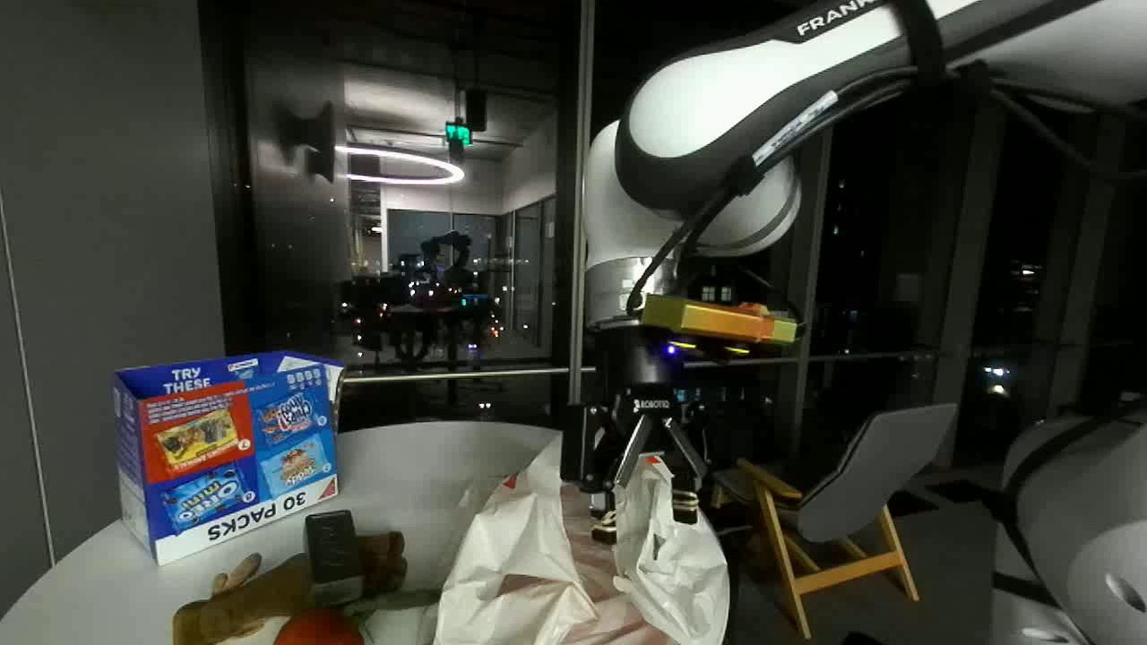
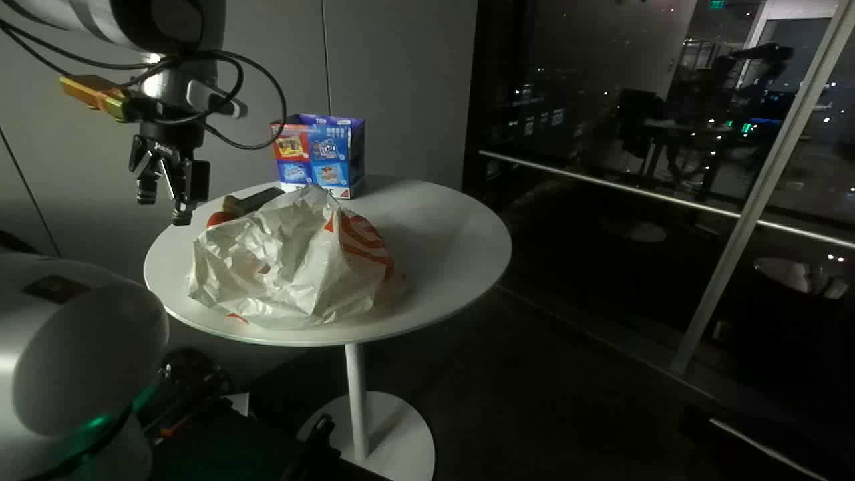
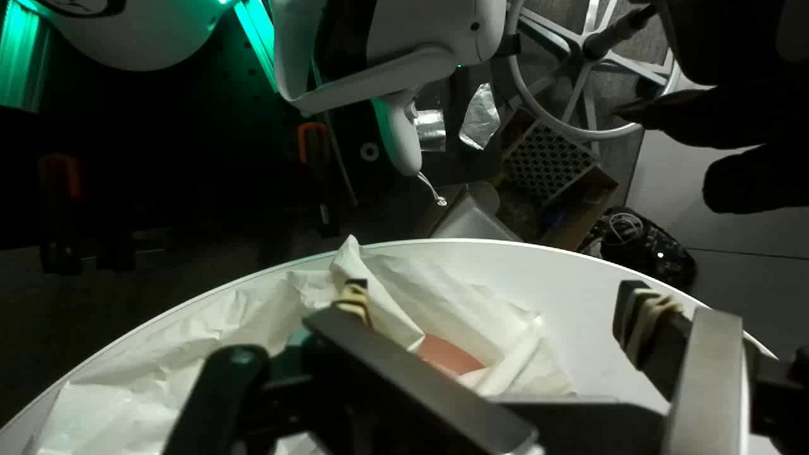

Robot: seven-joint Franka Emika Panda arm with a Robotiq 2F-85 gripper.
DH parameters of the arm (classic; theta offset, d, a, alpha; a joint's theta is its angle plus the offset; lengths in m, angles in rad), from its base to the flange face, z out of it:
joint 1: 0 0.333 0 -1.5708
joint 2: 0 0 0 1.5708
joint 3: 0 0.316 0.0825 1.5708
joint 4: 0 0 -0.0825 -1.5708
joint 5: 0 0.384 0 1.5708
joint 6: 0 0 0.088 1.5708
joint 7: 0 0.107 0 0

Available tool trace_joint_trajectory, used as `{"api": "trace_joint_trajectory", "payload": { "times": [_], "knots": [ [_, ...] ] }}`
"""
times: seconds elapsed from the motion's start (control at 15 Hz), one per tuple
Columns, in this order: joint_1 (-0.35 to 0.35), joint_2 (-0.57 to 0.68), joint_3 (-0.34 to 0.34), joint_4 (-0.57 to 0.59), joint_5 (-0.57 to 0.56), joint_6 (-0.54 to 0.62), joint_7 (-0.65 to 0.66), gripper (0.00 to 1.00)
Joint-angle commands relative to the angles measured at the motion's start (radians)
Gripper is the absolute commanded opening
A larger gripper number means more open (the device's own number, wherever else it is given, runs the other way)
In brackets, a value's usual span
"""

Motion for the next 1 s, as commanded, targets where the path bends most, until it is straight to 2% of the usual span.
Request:
{"api": "trace_joint_trajectory", "payload": {
  "times": [0.0, 0.67, 0.93],
  "knots": [
    [-0.012, -0.002, 0.010, 0.004, 0.005, -0.005, -0.005, 1.00],
    [-0.004, 0.004, 0.010, -0.001, 0.025, 0.022, -0.021, 1.00],
    [-0.045, 0.086, 0.031, 0.006, -0.012, 0.146, 0.028, 1.00]
  ]
}}
